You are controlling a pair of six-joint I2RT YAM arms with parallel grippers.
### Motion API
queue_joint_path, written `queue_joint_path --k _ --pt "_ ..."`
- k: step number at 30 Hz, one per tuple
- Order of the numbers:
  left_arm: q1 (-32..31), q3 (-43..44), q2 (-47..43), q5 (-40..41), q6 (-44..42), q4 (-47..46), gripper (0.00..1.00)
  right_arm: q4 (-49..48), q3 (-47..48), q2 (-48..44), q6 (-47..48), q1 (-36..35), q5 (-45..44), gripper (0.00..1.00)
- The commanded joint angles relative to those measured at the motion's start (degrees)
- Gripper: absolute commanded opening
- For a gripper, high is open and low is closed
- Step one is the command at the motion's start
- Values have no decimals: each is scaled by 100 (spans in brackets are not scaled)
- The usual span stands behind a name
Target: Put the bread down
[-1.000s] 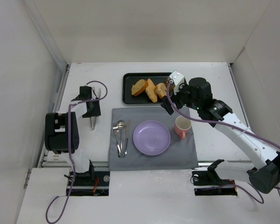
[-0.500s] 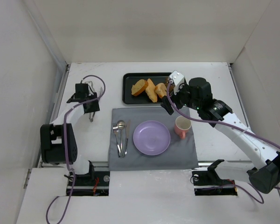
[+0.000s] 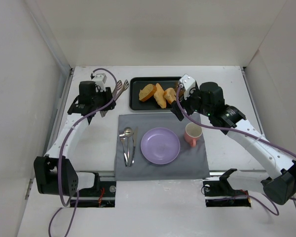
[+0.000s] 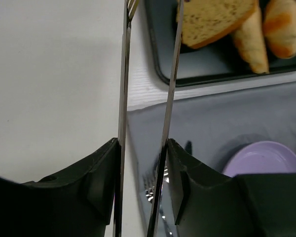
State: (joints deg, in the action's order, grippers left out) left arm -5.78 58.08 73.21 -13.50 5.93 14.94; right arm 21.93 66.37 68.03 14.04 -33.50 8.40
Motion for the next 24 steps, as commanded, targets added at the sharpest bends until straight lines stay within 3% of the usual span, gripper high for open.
queue_joint_path --k 1,7,24 --pt "-265 528 -334 -487 75 8 37 -277 113 -71 46 -52 -190 100" --pt "-1205 870 123 -137 -206 114 37 -339 60 -185 46 -52 -418 100" --pt "-3183 582 62 2842 -1129 290 36 -444 8 -238 46 -52 -586 100"
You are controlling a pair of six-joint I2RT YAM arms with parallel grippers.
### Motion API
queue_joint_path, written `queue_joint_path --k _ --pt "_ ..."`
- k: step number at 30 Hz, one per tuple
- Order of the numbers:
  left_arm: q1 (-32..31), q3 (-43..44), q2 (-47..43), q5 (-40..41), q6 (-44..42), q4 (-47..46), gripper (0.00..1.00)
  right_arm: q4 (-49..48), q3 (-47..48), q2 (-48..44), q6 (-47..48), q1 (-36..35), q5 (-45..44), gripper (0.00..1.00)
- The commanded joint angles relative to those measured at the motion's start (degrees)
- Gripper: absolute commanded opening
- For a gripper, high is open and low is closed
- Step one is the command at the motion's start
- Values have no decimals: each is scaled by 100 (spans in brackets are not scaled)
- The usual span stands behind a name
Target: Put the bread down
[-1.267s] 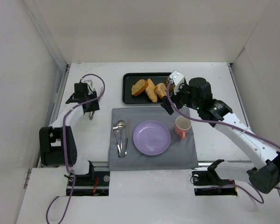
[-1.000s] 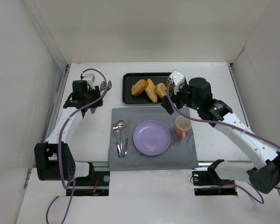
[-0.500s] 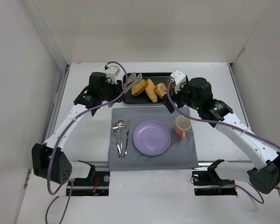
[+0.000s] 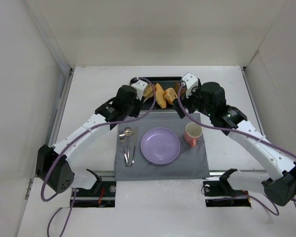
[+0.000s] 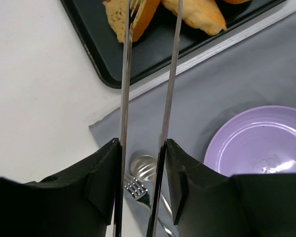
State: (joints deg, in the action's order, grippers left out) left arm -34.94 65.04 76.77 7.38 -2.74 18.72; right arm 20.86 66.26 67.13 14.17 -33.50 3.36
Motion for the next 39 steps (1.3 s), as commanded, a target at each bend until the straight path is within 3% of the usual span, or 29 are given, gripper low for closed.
queue_joint_path --k 1,6,16,39 --pt "-364 -114 -234 1096 -262 -88 36 -337 19 -148 33 -52 -81 100" --pt "-803 -219 232 1968 -376 -88 36 -337 19 -200 33 -52 -81 100" --pt "-866 -386 645 2382 -622 -483 36 -337 19 -253 33 -52 -81 100" --pt "-866 -317 1322 2101 -728 -844 36 -337 19 -306 33 -52 -186 100"
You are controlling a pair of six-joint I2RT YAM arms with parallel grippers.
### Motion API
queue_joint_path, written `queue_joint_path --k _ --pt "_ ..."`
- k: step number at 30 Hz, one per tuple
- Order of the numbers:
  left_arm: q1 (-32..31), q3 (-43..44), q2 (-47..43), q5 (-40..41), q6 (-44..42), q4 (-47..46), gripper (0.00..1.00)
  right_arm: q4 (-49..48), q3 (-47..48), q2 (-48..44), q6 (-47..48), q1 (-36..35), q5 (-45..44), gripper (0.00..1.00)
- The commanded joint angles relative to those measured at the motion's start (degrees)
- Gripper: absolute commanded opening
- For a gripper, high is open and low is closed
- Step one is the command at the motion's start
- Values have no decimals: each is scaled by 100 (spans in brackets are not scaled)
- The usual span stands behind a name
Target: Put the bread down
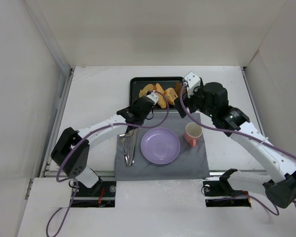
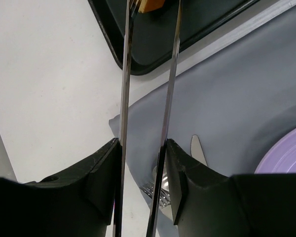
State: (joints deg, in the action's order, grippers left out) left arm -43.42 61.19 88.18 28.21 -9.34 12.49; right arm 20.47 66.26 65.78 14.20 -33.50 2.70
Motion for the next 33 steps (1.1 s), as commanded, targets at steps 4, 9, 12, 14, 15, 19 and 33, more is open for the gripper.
queue_joint_path --k 4,9,12,14,15,19,33 --pt "-17 261 322 88 -120 -221 36 -298 19 -223 31 -52 -121 100" --pt "-17 324 506 141 -120 -221 36 -298 19 -223 31 -52 -121 100" --pt "-17 376 560 352 -120 -221 36 -298 19 -223 31 -52 -121 100" --pt "-17 376 560 405 -68 -221 30 -298 19 -276 31 -52 -121 100" --pt "-17 376 560 535 -68 -221 27 -298 19 -276 31 -52 -121 100" --pt "-17 324 508 660 46 -274 22 -298 19 -276 31 -52 -121 100" --pt "-70 157 -388 765 608 -10 2 -351 19 -276 31 -52 -173 100"
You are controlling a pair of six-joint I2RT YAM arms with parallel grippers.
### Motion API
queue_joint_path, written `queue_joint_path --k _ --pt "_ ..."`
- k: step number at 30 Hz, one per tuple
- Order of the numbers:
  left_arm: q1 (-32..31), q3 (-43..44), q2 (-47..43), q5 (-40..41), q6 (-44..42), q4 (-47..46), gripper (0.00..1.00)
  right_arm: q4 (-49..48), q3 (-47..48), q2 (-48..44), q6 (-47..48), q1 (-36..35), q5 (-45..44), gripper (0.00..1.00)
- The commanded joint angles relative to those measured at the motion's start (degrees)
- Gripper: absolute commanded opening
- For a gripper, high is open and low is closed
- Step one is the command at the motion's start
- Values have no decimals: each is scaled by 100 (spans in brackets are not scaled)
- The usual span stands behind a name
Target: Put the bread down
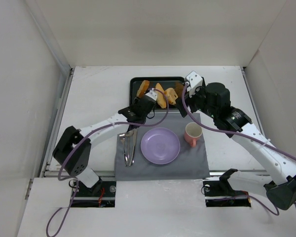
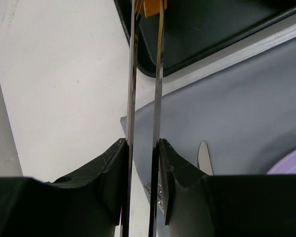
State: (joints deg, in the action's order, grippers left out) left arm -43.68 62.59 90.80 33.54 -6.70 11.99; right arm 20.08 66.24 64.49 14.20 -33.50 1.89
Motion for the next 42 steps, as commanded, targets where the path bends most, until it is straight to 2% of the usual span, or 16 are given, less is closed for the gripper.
queue_joint_path --k 1,4,8,12,13,18,22,27,42 --pt "-96 17 -904 232 423 188 2 -311 21 -147 -22 -52 -145 100" --pt "-158 78 -1440 66 782 479 1 -311 -32 -147 -22 -52 -267 100" --pt "-447 341 -2038 -259 1467 1373 1 -364 -32 -147 -75 -52 -444 100" --pt "-702 570 -2672 -1154 2161 1954 0 -417 -32 -147 -75 -52 -628 100" --pt "-703 570 -2952 -1592 2295 2052 0 -417 -32 -147 -75 -52 -681 100" --pt "-703 570 -3726 -2588 2928 2632 0 -469 -32 -147 -75 -52 -743 100" --pt "-703 632 -3833 -3282 3209 3361 1 -469 -32 -147 -127 -52 -796 100" --pt "-703 491 -3833 -3984 3324 3661 2 -531 -32 -147 -128 -52 -900 100" --pt "-703 105 -3464 -5006 3271 4136 5 -531 -32 -200 -128 -52 -901 100"
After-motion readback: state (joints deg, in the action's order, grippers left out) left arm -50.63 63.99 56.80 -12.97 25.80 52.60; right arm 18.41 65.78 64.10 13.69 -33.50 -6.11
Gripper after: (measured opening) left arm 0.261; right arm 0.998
